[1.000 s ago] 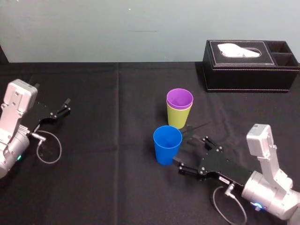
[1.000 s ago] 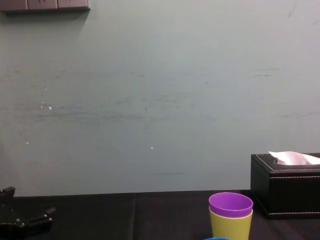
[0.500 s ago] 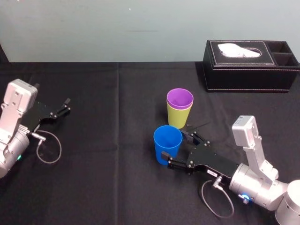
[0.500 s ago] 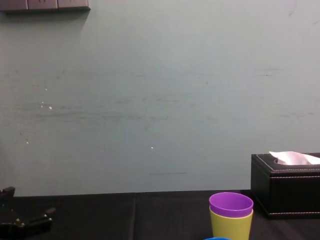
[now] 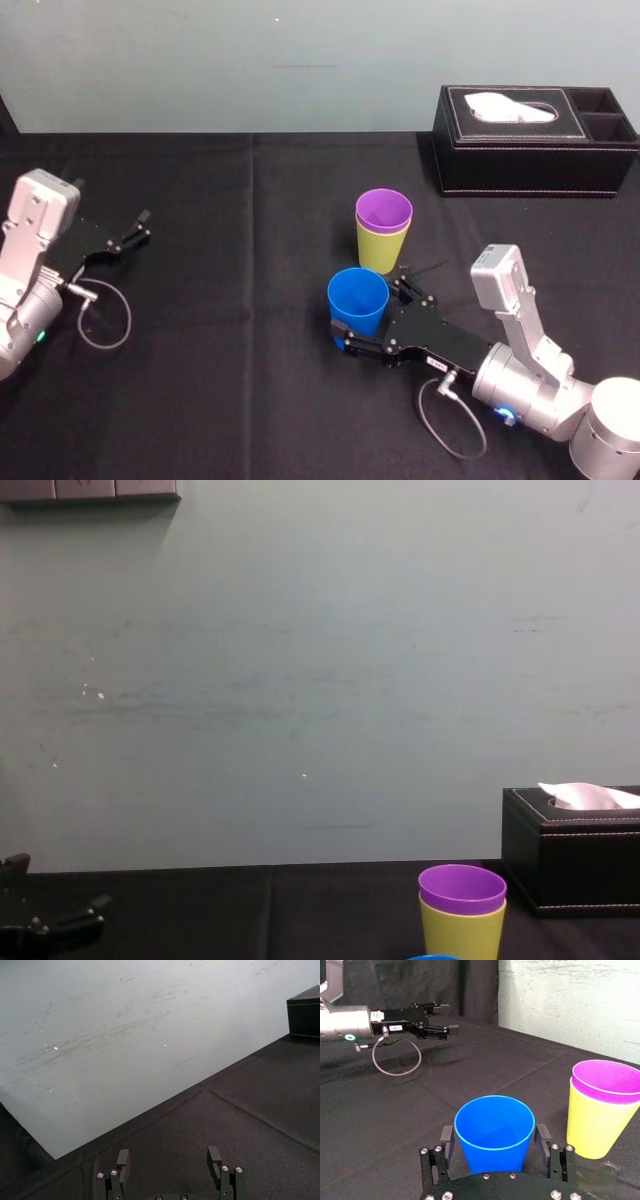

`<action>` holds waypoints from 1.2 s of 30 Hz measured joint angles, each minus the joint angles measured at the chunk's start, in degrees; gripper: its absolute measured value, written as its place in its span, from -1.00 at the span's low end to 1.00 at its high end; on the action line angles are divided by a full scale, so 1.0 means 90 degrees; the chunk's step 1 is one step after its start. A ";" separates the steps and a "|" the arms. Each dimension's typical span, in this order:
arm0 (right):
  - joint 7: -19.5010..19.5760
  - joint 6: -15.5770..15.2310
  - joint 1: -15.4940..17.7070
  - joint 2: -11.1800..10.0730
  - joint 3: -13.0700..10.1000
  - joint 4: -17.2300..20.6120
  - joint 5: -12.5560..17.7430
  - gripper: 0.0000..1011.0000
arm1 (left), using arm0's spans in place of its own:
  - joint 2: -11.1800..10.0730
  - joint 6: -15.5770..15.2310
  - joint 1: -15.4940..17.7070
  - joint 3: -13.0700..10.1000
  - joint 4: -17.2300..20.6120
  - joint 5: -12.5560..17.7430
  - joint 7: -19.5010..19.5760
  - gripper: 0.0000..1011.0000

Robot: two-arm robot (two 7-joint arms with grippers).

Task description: Stack the three plastic cups sequentially using one hand.

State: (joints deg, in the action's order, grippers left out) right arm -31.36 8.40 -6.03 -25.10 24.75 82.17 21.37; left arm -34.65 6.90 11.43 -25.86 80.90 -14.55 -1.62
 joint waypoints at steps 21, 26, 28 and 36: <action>0.0066 0.0129 -0.0142 0.0195 0.0034 -0.0200 -0.0208 0.98 | 0.0000 0.0000 0.0000 0.0000 0.0000 0.0000 0.0000 1.00; 0.0064 0.0139 -0.0190 0.0236 0.0066 -0.0219 -0.0271 0.98 | 0.0000 0.0000 0.0000 0.0000 0.0000 0.0000 0.0000 1.00; 0.0075 0.0146 -0.0209 0.0256 0.0076 -0.0230 -0.0303 0.98 | 0.0000 0.0000 0.0000 0.0000 0.0000 0.0000 0.0000 1.00; 0.0077 0.0148 -0.0206 0.0253 0.0078 -0.0232 -0.0305 0.98 | 0.0000 0.0000 0.0000 0.0000 0.0000 0.0000 0.0000 1.00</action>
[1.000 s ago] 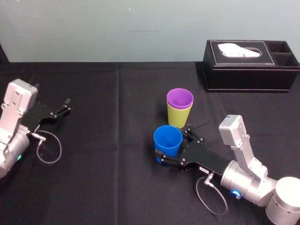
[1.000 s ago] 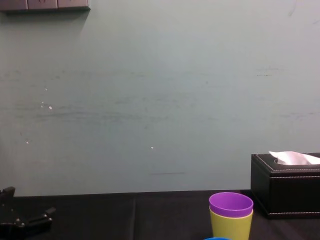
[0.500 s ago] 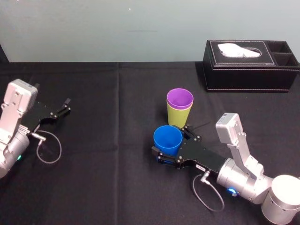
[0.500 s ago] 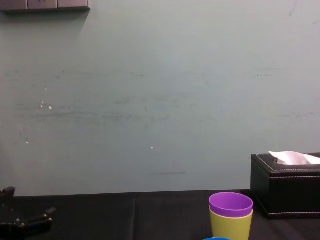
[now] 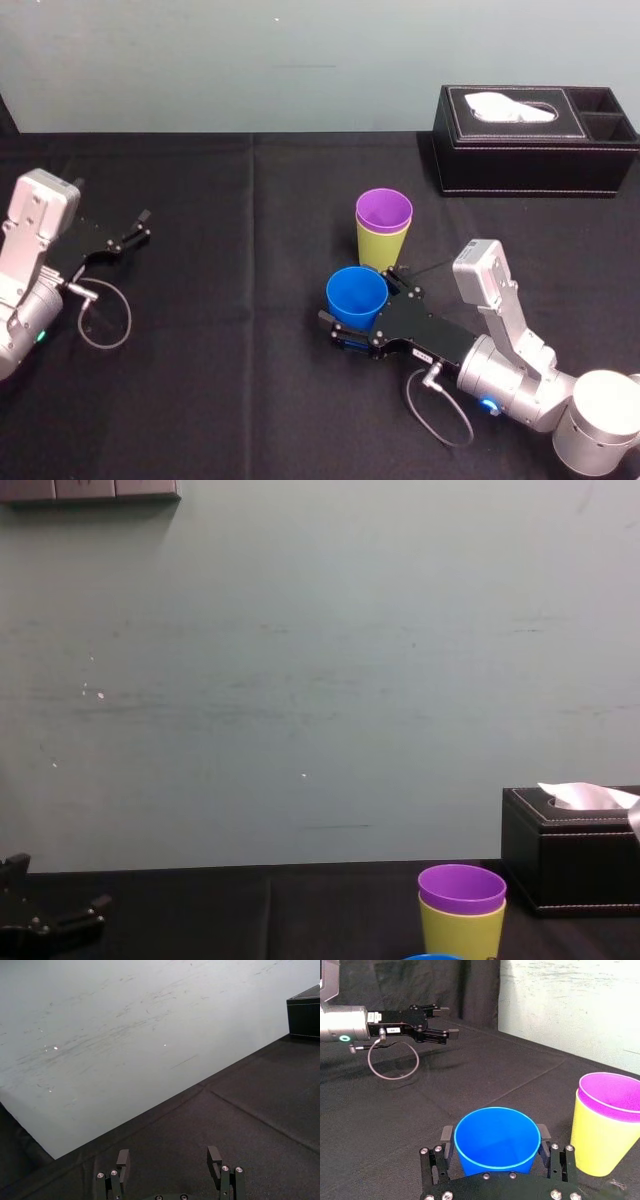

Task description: Stack the three plastic cups sequentially using one hand.

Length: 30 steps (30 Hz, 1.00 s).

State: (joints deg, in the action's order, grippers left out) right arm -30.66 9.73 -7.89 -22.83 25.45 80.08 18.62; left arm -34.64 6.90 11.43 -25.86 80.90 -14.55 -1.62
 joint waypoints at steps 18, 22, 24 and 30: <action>-0.0004 0.0000 0.0008 -0.0009 -0.0009 0.0010 0.0022 0.51 | 0.0000 0.0000 0.0000 0.0000 0.0000 0.0000 0.0000 1.00; -0.0005 -0.0001 0.0010 -0.0011 -0.0010 0.0013 0.0024 0.49 | 0.0000 0.0000 0.0000 0.0000 0.0000 0.0000 0.0000 1.00; -0.0006 -0.0015 0.0036 -0.0024 -0.0026 0.0061 0.0047 0.49 | 0.0000 0.0000 0.0000 0.0000 0.0000 0.0000 0.0000 1.00; 0.0002 -0.0177 0.0100 -0.0111 -0.0153 0.0388 0.0192 0.49 | 0.0000 0.0000 0.0000 0.0000 0.0000 0.0000 0.0000 1.00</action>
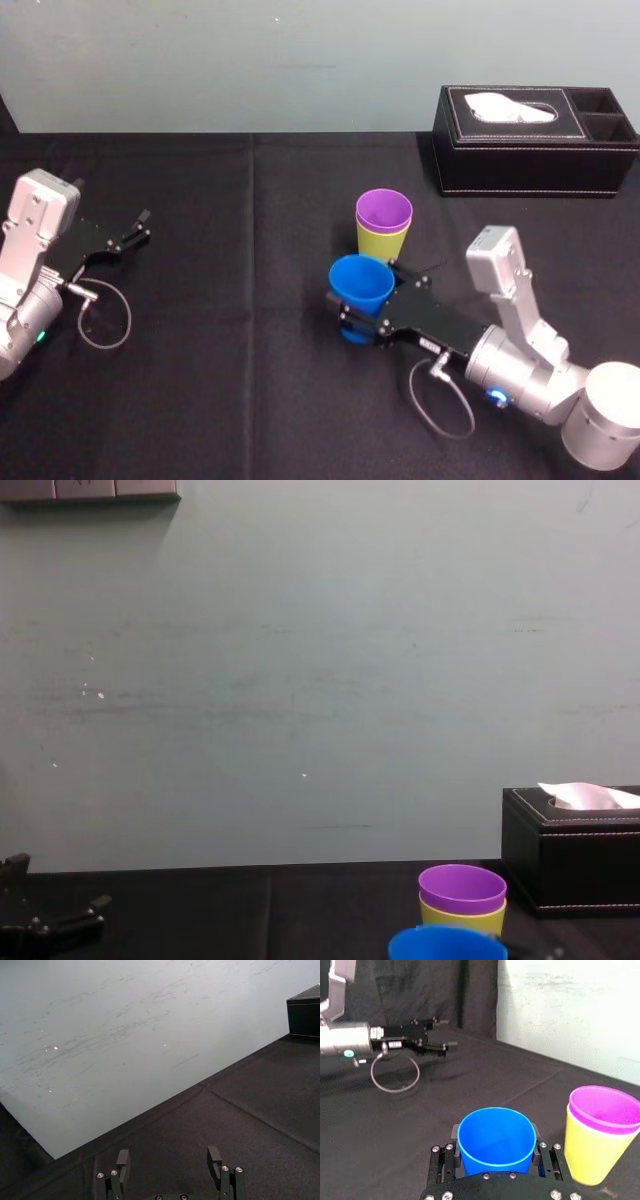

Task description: Stack the three plastic cups sequentially using one hand.

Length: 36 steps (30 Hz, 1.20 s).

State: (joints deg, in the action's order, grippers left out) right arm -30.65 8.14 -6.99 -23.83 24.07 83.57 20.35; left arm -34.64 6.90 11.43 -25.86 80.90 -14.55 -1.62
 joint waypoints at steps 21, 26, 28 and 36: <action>0.0065 -0.0742 -0.0868 -0.0223 -0.0323 0.0473 0.0643 0.49 | 0.0000 0.0000 0.0000 0.0000 0.0000 0.0000 0.0000 1.00; 0.0079 -0.0666 -0.1208 -0.0112 -0.0245 0.0093 0.0599 0.49 | 0.0000 0.0000 0.0000 0.0000 0.0000 0.0000 0.0000 1.00; 0.0079 -0.0645 -0.1286 -0.0081 -0.0229 -0.0018 0.0588 0.49 | 0.0000 0.0000 0.0000 0.0000 0.0000 0.0000 0.0000 1.00; 0.0072 -0.0482 -0.1602 0.0104 -0.0122 -0.0539 0.0493 0.49 | 0.0000 0.0000 0.0000 0.0000 0.0000 0.0000 0.0000 1.00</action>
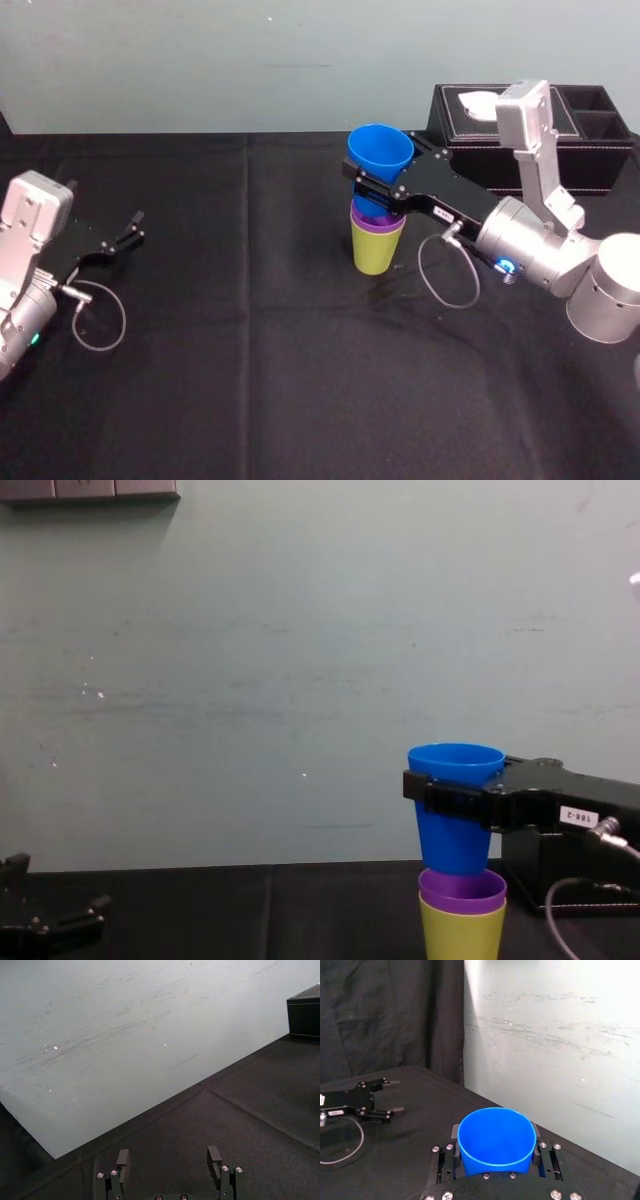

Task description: Stack the three plastic cups sequentially using one hand.

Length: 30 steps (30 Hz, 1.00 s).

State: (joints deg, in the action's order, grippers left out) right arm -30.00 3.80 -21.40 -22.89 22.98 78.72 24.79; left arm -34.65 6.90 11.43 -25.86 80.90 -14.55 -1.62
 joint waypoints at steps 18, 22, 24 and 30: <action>-0.0083 0.0455 -0.0175 0.0250 -0.0003 -0.0710 -0.0111 0.49 | 0.0000 0.0000 0.0000 0.0000 0.0000 0.0000 0.0000 1.00; -0.0086 0.0474 -0.0171 0.0265 -0.0011 -0.0770 -0.0143 0.49 | 0.0000 0.0000 0.0000 0.0000 0.0000 0.0000 0.0000 1.00; -0.0087 0.0483 -0.0159 0.0274 -0.0013 -0.0800 -0.0160 0.49 | 0.0000 0.0000 0.0000 0.0000 0.0000 0.0000 0.0000 1.00; -0.0101 0.0513 -0.0142 0.0309 -0.0018 -0.0916 -0.0205 0.49 | 0.0000 0.0000 0.0000 0.0000 0.0000 0.0000 0.0000 1.00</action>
State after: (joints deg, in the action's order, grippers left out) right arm -30.90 8.41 -22.68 -20.10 22.81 70.48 22.95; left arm -34.65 6.91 11.43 -25.86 80.90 -14.55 -1.62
